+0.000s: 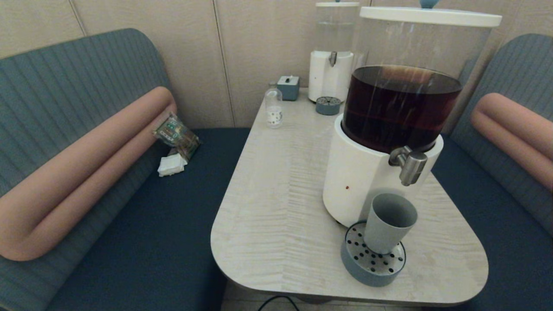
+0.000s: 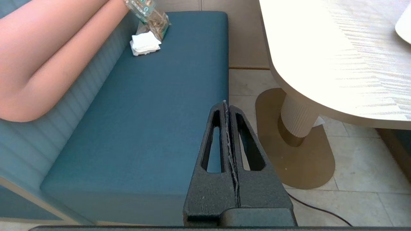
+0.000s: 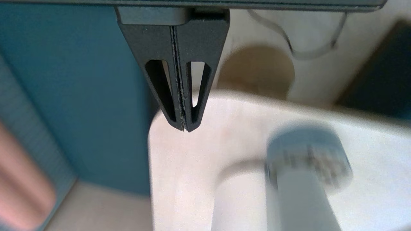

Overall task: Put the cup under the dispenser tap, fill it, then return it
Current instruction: Turn on the faucet

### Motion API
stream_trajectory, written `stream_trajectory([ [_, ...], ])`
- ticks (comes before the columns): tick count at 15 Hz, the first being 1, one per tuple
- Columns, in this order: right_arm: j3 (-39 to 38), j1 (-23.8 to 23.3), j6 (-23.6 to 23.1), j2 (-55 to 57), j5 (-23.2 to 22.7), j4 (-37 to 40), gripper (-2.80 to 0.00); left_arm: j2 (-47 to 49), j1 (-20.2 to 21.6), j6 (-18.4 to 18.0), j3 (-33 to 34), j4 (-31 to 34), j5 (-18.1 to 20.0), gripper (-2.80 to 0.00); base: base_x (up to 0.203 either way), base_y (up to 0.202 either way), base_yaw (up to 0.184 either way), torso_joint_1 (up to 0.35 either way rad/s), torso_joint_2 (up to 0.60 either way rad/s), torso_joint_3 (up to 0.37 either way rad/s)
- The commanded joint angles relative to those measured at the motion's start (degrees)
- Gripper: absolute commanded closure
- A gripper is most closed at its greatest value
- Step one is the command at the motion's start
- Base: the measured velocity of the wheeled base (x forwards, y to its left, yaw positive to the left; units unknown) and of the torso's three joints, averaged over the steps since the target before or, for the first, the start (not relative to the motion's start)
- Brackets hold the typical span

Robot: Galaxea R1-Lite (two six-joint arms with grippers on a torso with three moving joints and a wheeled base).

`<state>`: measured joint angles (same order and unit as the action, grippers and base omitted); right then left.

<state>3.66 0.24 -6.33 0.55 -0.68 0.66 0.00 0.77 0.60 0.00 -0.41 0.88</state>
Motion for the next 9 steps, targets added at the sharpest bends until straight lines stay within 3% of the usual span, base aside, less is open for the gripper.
stream_trajectory([
  [1, 9.08, 0.06, 1.71, 3.94, -0.06, 1.53, 0.0, 0.09, 0.02, 0.03, 0.04, -0.02, 0.0, 0.0, 0.0, 0.0, 0.0, 0.0, 0.0, 0.0],
  [5, 42.92, 0.09, 7.97, 26.07, -0.59, 8.93, 0.0, 0.09, 0.02, 0.03, 0.03, -0.02, 0.0, 0.0, 0.0, 0.0, 0.0, 0.0, 0.0, 0.0],
  [9, 67.21, 1.71, 11.21, 50.82, -1.23, 17.74, 0.0, 0.09, 0.02, 0.02, 0.05, -0.02, 0.0, 0.0, 0.0, 0.0, 0.0, 0.0, 0.0, 0.0],
])
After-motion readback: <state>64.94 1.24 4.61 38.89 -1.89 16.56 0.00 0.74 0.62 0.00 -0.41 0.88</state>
